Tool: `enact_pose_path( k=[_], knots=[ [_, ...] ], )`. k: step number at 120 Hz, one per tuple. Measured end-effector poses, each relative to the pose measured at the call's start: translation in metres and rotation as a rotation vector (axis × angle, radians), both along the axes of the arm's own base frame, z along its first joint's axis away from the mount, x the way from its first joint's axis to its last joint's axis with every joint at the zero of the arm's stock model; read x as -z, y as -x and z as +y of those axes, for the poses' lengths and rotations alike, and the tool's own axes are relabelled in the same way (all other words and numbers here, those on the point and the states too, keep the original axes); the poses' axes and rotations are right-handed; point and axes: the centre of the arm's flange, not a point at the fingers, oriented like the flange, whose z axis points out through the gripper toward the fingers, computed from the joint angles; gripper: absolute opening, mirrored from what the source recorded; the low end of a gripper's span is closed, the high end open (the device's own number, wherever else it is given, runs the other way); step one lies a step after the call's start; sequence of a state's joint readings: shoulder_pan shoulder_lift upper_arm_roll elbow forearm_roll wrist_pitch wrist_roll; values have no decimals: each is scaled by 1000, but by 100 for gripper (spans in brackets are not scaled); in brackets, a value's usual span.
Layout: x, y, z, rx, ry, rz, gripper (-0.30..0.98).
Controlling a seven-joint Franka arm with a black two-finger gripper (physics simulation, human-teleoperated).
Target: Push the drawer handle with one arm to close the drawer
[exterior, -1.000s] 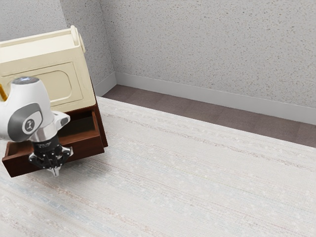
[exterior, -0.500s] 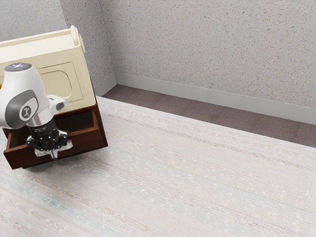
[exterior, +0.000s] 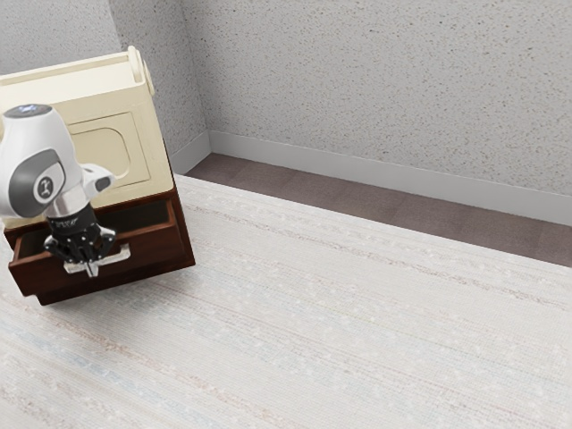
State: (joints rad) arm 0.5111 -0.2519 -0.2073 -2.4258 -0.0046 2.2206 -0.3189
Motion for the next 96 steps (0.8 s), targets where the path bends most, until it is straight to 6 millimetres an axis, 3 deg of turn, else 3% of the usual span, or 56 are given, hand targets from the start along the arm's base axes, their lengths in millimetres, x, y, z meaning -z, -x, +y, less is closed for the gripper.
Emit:
enact_pose_path(
  k=[27,35,69,96],
  knots=[
    [-4,-3,23,34,18,-11,-9],
    [-3,-13,31,54,31,-9,-10],
    [6,-38,39,161,45,13,-10],
    [1,-43,45,204,27,7,-8]
  ],
)
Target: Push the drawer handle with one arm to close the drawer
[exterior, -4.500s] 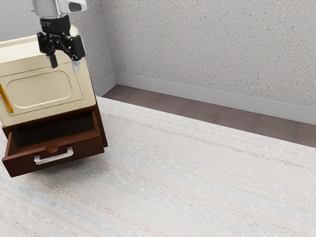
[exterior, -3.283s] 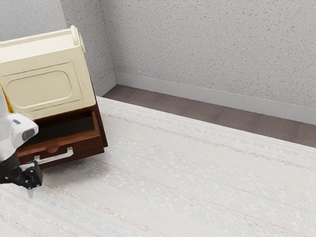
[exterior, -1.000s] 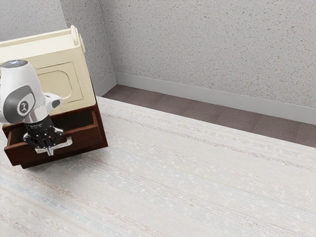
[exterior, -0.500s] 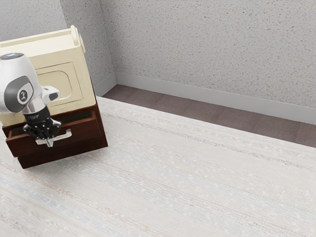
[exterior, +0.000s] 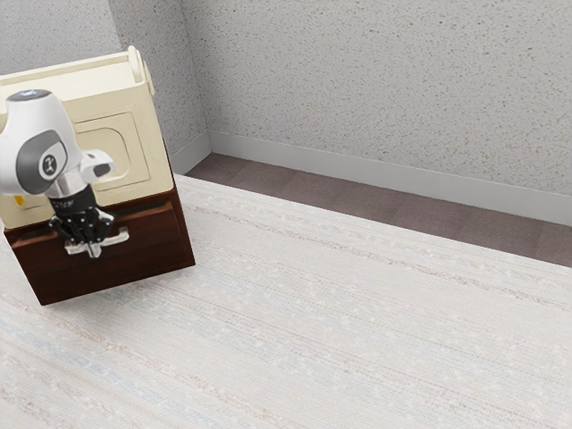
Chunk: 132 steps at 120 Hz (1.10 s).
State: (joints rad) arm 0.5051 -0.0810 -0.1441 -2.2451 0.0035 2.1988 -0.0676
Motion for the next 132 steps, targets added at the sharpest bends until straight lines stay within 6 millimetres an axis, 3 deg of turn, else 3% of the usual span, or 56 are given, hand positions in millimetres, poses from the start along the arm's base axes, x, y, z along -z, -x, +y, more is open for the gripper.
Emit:
enact_pose_path(
  k=[32,92,132],
  knots=[
    [-8,-1,5,5,-84,12,-9],
    [0,-5,21,-97,-153,-22,-10],
    [-7,-8,13,-135,-200,-50,-10]
  ],
)
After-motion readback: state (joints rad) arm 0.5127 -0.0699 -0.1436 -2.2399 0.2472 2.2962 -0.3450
